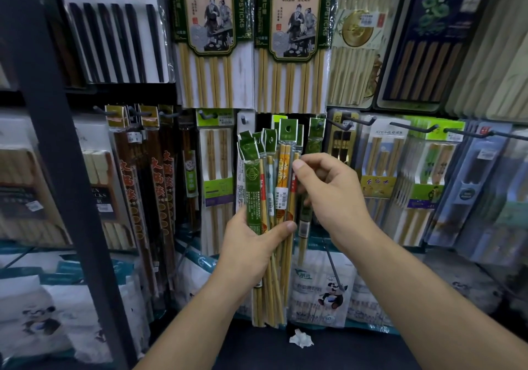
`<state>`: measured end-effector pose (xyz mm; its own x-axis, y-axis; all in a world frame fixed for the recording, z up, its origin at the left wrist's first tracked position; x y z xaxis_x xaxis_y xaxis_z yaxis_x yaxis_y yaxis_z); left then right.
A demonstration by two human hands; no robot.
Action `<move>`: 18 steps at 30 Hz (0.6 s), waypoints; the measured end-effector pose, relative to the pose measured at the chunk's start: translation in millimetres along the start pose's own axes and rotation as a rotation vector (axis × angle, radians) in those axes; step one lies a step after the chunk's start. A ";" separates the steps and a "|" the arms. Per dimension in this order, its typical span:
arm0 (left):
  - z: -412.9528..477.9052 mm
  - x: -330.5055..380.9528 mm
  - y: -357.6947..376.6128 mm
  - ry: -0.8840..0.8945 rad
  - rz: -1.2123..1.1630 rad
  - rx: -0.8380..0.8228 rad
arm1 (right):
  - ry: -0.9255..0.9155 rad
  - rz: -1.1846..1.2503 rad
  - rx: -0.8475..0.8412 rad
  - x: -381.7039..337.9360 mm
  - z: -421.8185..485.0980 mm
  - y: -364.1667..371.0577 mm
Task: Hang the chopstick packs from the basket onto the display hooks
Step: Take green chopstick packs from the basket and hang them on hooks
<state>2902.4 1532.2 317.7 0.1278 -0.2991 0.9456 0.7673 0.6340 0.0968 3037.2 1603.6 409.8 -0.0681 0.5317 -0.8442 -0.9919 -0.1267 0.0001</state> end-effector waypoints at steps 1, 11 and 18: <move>-0.5 0.6 0.3 -0.008 0.010 -0.001 | 0.004 0.008 0.001 -0.6 0.4 0.1; -3.6 4.1 -0.3 -0.026 -0.003 -0.016 | 0.010 0.087 0.056 -11.1 7.8 0.2; 1.5 -0.2 -8.9 -0.085 -0.120 0.069 | 0.055 0.130 0.187 -17.4 33.6 -12.2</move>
<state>2894.6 1527.7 317.1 -0.0176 -0.3161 0.9486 0.7282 0.6460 0.2288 3047.0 1624.0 442.4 -0.1957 0.4738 -0.8586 -0.9781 -0.0315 0.2056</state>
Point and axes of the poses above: each hand's wrist, its own z-axis towards the middle knuckle, its own y-axis out of the palm, x = y × z, the point moved 7 cm from there along z, towards the middle knuckle, and after that the axes turned 11 degrees about x, right-handed, at the moved point
